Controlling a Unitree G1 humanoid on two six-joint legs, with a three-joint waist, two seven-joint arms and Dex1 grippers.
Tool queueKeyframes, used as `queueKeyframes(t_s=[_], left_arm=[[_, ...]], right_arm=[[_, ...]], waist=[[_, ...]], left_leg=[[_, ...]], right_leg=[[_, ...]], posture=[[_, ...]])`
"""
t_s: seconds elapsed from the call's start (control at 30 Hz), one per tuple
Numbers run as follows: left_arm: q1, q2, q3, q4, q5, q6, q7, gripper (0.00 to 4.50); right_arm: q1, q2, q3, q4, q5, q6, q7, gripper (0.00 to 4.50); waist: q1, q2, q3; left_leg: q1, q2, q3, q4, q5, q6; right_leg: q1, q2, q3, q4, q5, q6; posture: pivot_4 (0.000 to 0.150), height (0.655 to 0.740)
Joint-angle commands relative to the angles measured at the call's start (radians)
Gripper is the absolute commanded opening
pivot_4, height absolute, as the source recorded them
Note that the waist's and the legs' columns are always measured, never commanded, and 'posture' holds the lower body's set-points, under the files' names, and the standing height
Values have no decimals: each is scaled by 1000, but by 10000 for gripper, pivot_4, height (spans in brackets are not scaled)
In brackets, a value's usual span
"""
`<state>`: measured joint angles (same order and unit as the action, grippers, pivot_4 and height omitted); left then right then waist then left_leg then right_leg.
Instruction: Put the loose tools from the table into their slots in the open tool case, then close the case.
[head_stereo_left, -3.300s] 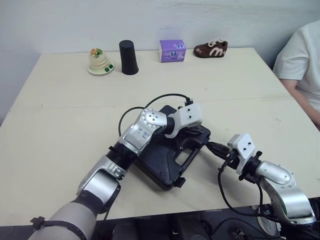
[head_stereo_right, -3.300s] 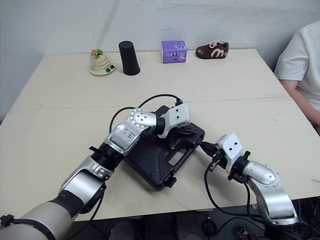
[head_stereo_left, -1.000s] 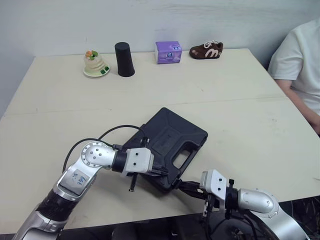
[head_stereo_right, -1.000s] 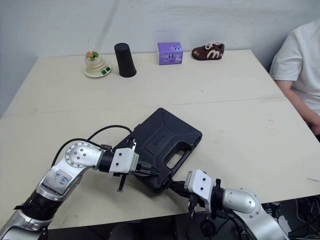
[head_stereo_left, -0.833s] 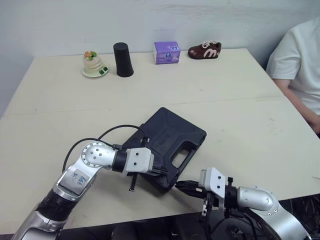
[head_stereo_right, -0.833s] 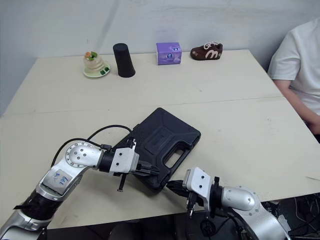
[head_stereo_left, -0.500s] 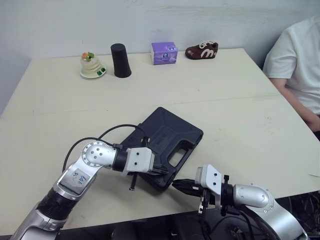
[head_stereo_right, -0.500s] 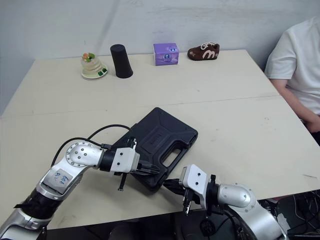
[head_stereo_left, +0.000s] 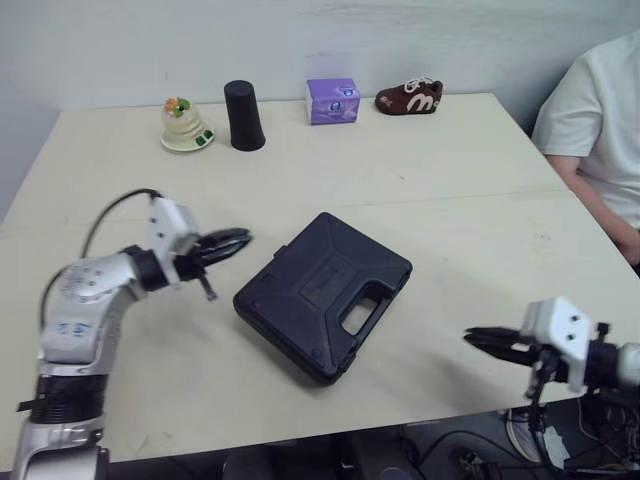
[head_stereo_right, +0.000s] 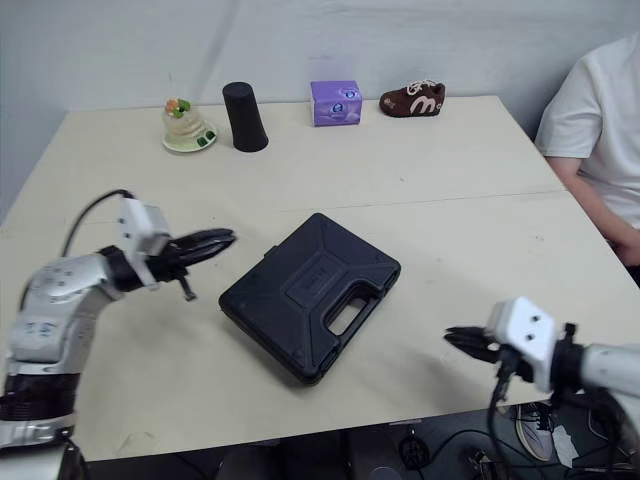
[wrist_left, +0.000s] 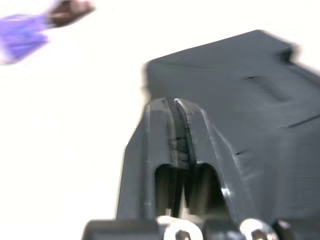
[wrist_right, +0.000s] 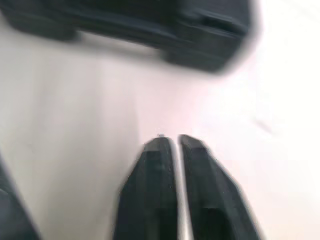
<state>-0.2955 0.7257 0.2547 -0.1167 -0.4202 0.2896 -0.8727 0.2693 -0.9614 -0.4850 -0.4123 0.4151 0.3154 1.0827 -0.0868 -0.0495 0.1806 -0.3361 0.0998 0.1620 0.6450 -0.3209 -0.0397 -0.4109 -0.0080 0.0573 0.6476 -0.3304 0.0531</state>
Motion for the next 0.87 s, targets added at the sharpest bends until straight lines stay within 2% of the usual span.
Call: queueKeyframes(t_s=[0.03,0.17,0.2,0.3,0.4,0.47,0.87], left_arm=[[88,70,95,15,23,11,11,22454],[193,122,175,62,36,-7,7,39611],[214,134,196,79,33,-8,-3,44339],[261,163,249,134,38,-34,-17,44339],[279,179,274,185,47,-62,-18,44339],[295,185,285,207,51,-82,-29,44339],[379,164,307,224,76,-178,-23,44339]], right_arm=[[-82,-48,-77,123,-21,-54,1,24015],[-151,-66,-57,257,-78,-140,-4,43514],[-174,-64,-52,291,-84,-163,-8,45000],[-224,-58,-32,356,-96,-213,-14,45000],[-243,-56,-20,400,-121,-257,-26,45000],[-244,-61,-17,428,-134,-286,-22,45000],[-287,-86,-24,637,-165,-494,-1,45000]], waist=[[-1,2,1],[4,3,2],[7,3,3],[10,9,6],[4,17,9],[12,17,10],[25,17,10]], left_leg=[[0,1,2,0,0,-2],[-1,2,3,-1,-4,-4],[-2,2,3,-1,-5,-4],[-3,2,5,-1,-8,-3],[-19,-4,-25,0,-6,0],[-20,-4,-19,4,-5,0],[-15,-5,-12,5,-5,0]], right_leg=[[-1,0,0,-1,0,0],[-3,0,0,-2,-4,0],[-3,0,0,-2,-5,0],[-2,-2,0,-3,-7,1],[10,-13,-29,-14,-8,4],[-3,-13,-24,-7,-8,4],[-4,-13,-18,0,-9,5]], posture=[[1500,7400],[1500,7400],[1500,7400],[1500,7400],[1500,7400],[1500,7400],[1500,7400]])
